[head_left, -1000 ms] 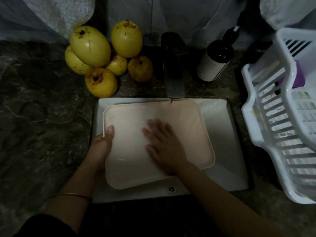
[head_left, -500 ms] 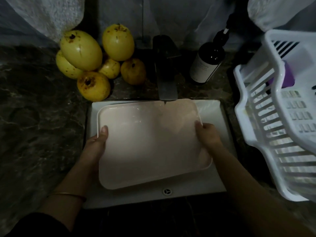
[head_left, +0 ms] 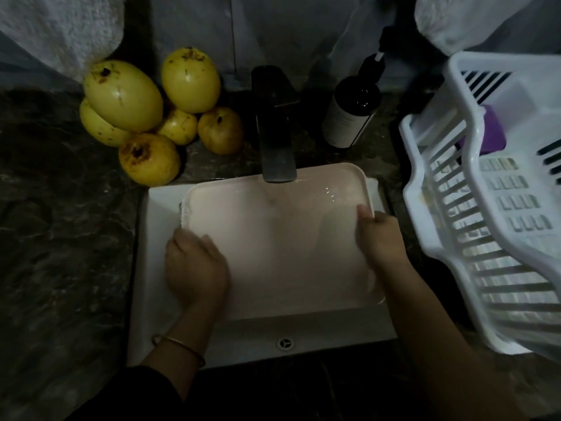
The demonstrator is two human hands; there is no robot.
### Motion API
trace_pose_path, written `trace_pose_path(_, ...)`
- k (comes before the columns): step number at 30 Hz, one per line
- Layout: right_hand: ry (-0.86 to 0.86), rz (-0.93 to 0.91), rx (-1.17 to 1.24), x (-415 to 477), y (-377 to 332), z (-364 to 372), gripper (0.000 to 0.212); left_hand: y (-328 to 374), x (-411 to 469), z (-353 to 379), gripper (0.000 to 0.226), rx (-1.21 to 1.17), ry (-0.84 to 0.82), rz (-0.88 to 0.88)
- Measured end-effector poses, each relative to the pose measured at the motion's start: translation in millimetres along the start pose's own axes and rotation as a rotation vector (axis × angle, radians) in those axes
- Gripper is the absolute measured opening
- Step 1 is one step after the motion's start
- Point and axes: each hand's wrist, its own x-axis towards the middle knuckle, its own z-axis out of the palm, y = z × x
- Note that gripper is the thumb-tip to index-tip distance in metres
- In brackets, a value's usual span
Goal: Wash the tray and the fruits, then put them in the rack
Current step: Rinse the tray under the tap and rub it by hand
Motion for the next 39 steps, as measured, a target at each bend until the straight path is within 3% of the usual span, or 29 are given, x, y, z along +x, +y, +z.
trace_pose_path(2, 0.02, -0.018, 0.01, -2, 0, 0, 0.045, 2, -8, 8, 0.051, 0.083, -0.013, 0.149)
trace_pose_path(6, 0.036, -0.043, 0.035, -7, -4, 0, 0.041, 16, -21, 16, 0.075, 0.12, -0.145, 0.195)
trace_pose_path(10, 0.024, -0.042, 0.032, -8, -6, 4, 0.046, 31, -35, 18, 0.074, 0.093, -0.223, 0.346)
trace_pose_path(17, 0.018, -0.012, 0.065, -6, -5, 4, 0.05, 20, -32, 15, 0.069, 0.229, -0.268, 0.849)
trace_pose_path(19, 0.007, -0.018, 0.068, -7, -5, 3, 0.047, 11, -19, 10, 0.068, 0.264, -0.263, 0.825)
trace_pose_path(25, 0.001, -0.063, 0.084, -11, -5, 1, 0.046, -3, 7, -6, 0.068, 0.099, -0.194, 0.412)
trace_pose_path(31, -0.074, -0.064, 0.085, -12, -6, 7, 0.05, 23, -2, 9, 0.061, 0.1, -0.078, 0.184)
trace_pose_path(35, -0.073, -0.049, 0.087, -14, -5, 5, 0.054, 44, -8, 16, 0.074, 0.18, -0.167, 0.283)
trace_pose_path(39, -0.081, -0.057, 0.078, -18, -4, 6, 0.051, 60, -19, 20, 0.068, 0.21, -0.159, 0.628)
